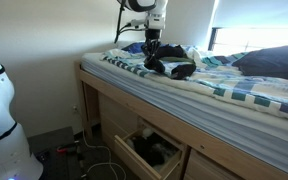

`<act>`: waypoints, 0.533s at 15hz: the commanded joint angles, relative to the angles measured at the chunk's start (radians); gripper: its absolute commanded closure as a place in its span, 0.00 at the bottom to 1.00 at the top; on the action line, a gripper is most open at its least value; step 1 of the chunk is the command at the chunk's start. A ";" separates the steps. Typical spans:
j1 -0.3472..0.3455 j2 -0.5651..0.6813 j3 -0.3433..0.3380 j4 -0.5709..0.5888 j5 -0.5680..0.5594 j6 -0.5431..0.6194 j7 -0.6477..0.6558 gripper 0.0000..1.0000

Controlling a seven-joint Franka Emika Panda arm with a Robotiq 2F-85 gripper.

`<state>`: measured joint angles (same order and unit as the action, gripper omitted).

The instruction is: Put the socks one at a time in the open drawer

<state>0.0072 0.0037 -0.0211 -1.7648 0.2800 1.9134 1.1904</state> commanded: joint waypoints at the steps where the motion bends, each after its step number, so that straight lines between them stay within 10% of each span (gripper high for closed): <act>1: 0.007 -0.099 0.022 -0.122 0.032 -0.061 0.056 0.97; 8: -0.019 -0.057 0.003 -0.221 0.201 -0.200 0.025 0.97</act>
<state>0.0058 -0.0631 -0.0042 -1.9390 0.4091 1.7609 1.2240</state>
